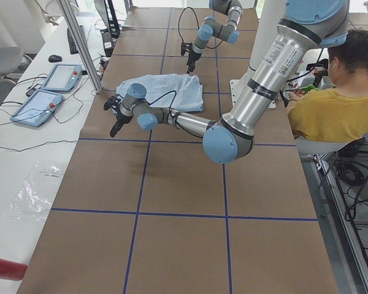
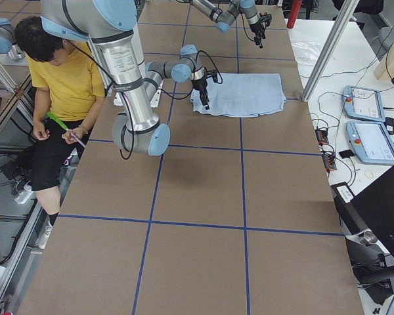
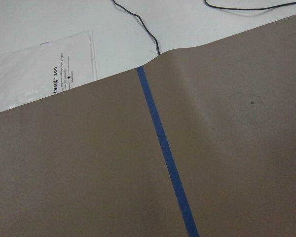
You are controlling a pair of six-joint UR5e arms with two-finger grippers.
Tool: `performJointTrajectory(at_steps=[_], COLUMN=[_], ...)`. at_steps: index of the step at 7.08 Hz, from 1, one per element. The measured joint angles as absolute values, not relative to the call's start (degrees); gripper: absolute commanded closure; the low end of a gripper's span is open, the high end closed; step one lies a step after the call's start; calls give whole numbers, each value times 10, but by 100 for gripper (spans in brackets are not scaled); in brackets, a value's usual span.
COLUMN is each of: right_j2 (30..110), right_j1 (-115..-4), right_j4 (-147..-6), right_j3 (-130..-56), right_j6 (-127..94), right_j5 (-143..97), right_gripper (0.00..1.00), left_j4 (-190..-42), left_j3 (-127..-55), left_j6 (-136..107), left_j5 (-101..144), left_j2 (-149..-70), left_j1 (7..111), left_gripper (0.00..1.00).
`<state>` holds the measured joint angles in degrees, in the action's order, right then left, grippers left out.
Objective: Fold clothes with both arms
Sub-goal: 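Move both grippers to the shirt's corners nearest the robot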
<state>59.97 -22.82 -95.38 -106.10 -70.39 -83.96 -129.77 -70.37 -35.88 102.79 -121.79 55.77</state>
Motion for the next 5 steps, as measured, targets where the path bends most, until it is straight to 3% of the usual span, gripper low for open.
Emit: performJointTrajectory(at_steps=[2, 5], right_j2=[599, 616], right_j1=[-264, -282], right_j4=[-866, -837], right_j3=[-1070, -1123], right_j6=[-775, -848], right_j5=[-872, -880], right_gripper=[0, 0], left_j4=[-1293, -1258], left_j3=[-780, -1021], left_j6=[-422, -600], left_j5=[1110, 1133], left_j2=[-1184, -1064], left_j1=[556, 445], left_gripper=[0, 0])
